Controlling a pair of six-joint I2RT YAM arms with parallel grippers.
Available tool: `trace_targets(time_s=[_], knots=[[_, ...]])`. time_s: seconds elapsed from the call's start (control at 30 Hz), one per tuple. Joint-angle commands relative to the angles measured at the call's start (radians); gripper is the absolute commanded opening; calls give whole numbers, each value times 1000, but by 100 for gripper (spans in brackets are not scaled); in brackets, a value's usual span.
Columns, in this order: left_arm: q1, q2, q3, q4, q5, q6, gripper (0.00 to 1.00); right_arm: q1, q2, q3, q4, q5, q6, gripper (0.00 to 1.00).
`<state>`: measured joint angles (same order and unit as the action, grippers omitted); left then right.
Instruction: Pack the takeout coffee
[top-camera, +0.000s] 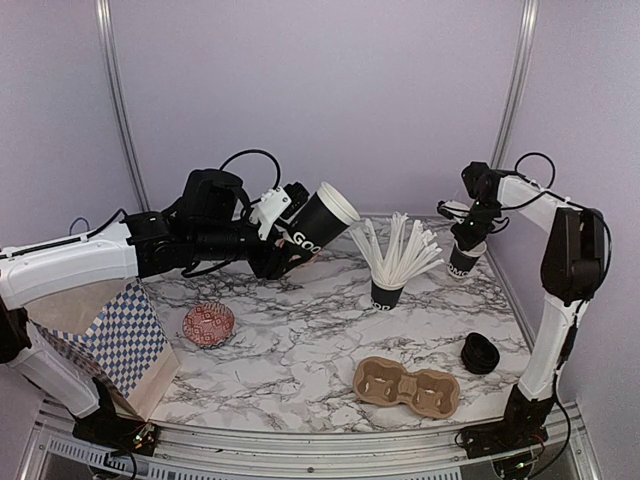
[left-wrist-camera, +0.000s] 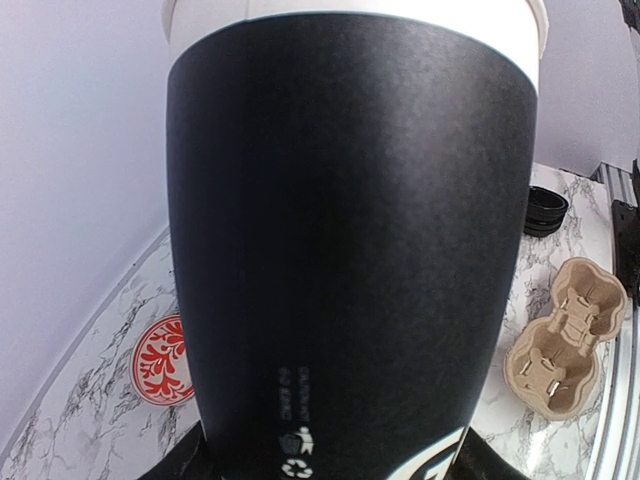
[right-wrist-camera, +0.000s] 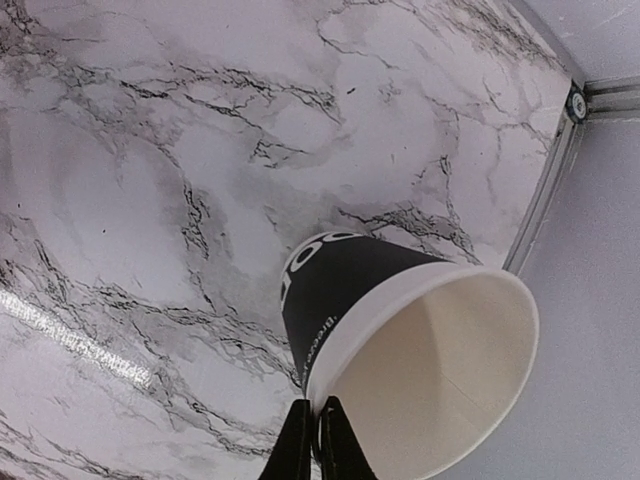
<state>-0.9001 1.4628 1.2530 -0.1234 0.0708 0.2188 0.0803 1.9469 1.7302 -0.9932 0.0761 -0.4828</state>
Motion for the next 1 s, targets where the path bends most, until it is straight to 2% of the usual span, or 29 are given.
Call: trace_targets(time_s=[0.0, 0.27, 0.4, 0.67, 0.77, 0.97], knots=[[3, -39, -10, 21, 11, -12, 55, 4, 7, 20, 28, 23, 29, 6], [4, -41, -4, 21, 16, -13, 55, 16, -7, 27, 3, 13, 37, 17], [4, -30, 2, 21, 20, -17, 55, 43, -61, 38, -17, -62, 26, 22], [3, 15, 51, 24, 50, -61, 57, 117, -192, 112, -81, -421, -25, 31], [4, 35, 74, 23, 65, -76, 57, 121, -226, 160, -118, -594, -104, 32], [4, 61, 103, 28, 105, -97, 57, 204, -348, 97, -100, -931, -245, 41]])
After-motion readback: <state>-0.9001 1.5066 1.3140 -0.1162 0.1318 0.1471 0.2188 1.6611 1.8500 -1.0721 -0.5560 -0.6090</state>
